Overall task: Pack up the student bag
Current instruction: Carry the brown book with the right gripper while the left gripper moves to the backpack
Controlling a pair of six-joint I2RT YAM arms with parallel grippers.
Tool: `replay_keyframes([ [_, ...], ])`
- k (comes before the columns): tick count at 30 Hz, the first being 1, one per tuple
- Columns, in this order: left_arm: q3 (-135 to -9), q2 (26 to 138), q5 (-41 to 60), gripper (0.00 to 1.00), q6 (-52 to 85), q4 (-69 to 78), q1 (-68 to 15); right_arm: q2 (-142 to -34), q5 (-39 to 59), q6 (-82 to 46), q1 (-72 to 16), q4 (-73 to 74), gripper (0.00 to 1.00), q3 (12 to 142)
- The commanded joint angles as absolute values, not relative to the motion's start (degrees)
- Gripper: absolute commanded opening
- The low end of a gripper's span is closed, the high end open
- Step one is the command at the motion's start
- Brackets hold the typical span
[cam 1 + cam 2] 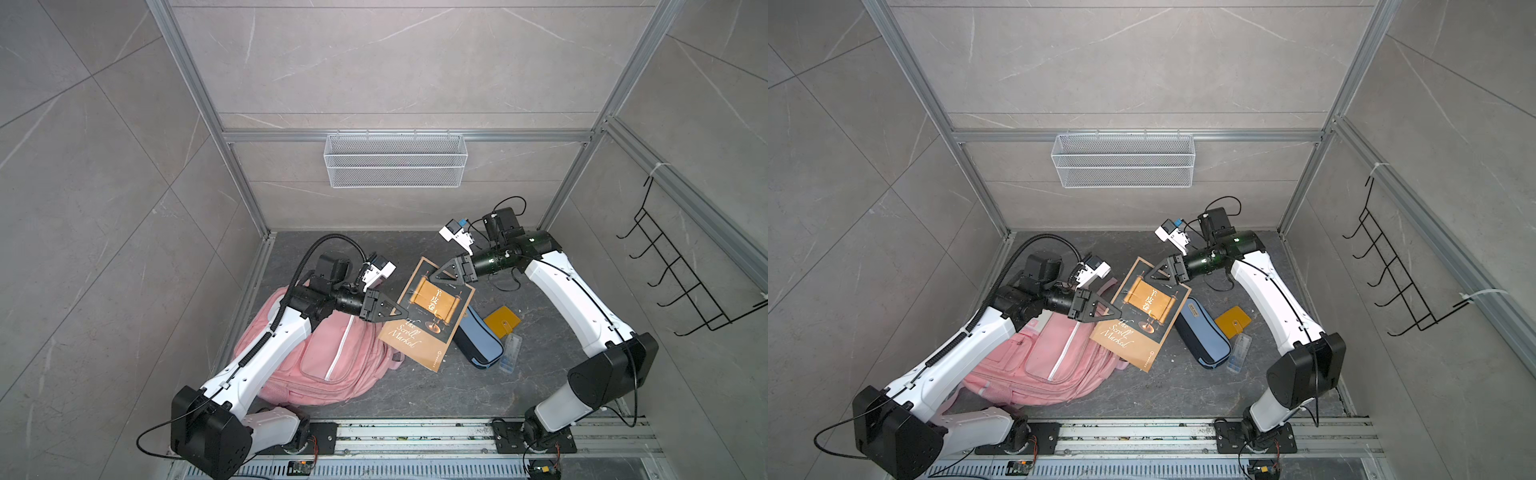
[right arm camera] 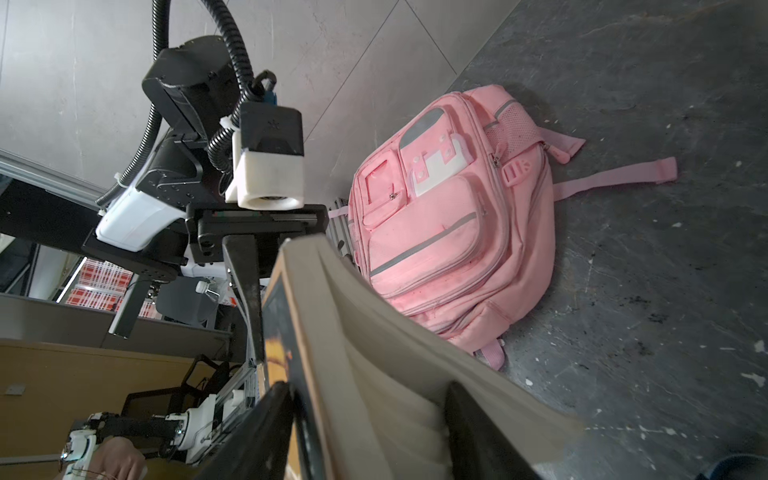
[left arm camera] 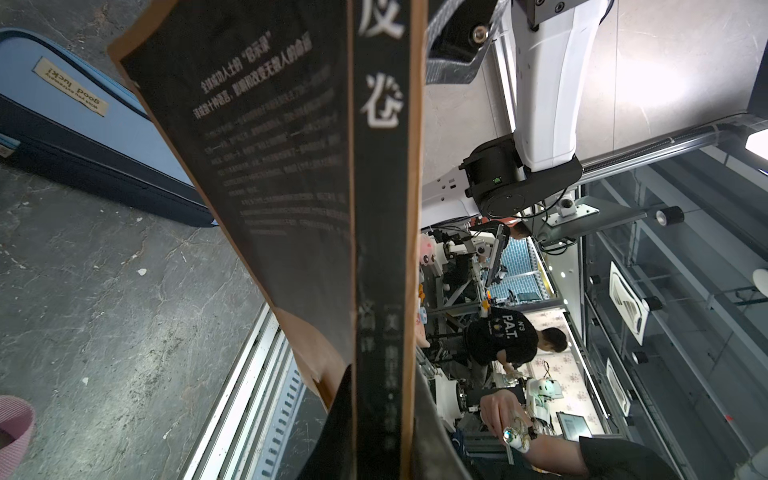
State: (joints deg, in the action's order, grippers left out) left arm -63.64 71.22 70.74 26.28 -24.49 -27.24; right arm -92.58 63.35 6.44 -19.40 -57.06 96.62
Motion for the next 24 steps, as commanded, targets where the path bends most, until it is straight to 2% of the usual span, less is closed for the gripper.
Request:
replay_keyframes([
  [1,-68.78,70.99,72.93,0.0,21.61,-25.79,-27.22,-92.05,66.03,7.38,-20.0,-59.5,0.44,96.49],
  [8,-72.14,71.39,70.82,0.0,12.94,-37.91,-27.15,-89.98,66.5,5.93,-20.07,-57.05,0.36,92.31],
  [13,-71.26,71.31,67.69,0.0,10.51,-40.68,-26.93,-89.26,66.32,5.89,-20.49,-56.78,0.18,91.36],
  [16,-71.38,71.78,63.07,0.02,9.48,-41.92,-26.46,-88.95,64.53,6.22,-20.45,-57.01,0.02,91.68],
  [22,-72.09,71.78,47.42,0.56,8.68,-46.39,-23.35,-89.31,54.65,5.77,-19.53,-58.91,0.0,94.58],
  [23,-72.51,71.99,42.78,0.64,8.61,-48.35,-23.01,-89.21,51.47,4.52,-19.45,-58.39,0.0,94.66],
  [24,-73.03,72.33,38.01,0.67,8.36,-50.57,-22.73,-88.97,48.33,2.93,-19.28,-57.45,0.0,94.37],
])
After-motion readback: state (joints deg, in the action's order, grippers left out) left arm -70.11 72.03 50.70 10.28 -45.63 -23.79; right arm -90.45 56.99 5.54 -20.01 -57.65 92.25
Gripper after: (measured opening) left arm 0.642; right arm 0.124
